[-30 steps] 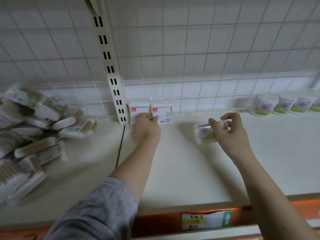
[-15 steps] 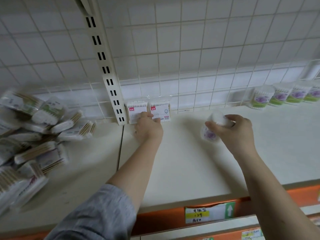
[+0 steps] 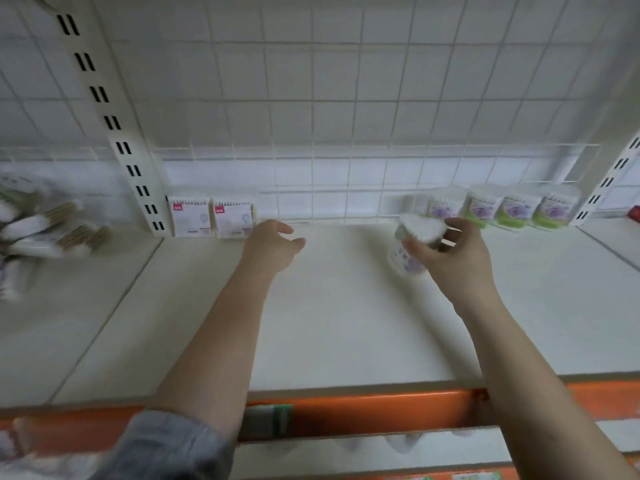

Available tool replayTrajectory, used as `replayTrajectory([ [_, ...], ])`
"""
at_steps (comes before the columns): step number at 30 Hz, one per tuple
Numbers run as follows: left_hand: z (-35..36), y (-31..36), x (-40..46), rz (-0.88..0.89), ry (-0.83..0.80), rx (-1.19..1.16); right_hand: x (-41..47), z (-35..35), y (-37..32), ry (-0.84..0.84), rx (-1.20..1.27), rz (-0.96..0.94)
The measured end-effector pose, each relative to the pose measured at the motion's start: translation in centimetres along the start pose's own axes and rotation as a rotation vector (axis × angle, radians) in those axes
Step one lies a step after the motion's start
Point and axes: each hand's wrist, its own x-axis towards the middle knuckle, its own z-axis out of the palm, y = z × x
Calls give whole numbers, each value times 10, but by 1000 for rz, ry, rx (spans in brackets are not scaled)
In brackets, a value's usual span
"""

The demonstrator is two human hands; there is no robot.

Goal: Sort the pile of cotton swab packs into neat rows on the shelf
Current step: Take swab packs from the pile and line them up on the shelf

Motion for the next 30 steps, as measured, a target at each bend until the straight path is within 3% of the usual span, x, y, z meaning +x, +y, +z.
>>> replayTrajectory([
  [4,19,28,-22,-43,-62,77,19,-46,17,-48,-29,-19],
  [9,61,49,-47,-38,34,55,40,-94,39,-61,-32,1],
  [18,129,81,-69,64,2,117,86,-162,68,132,61,78],
  [30,168,104,-67,69,-2,197,148,-188,95,144,-110,104],
])
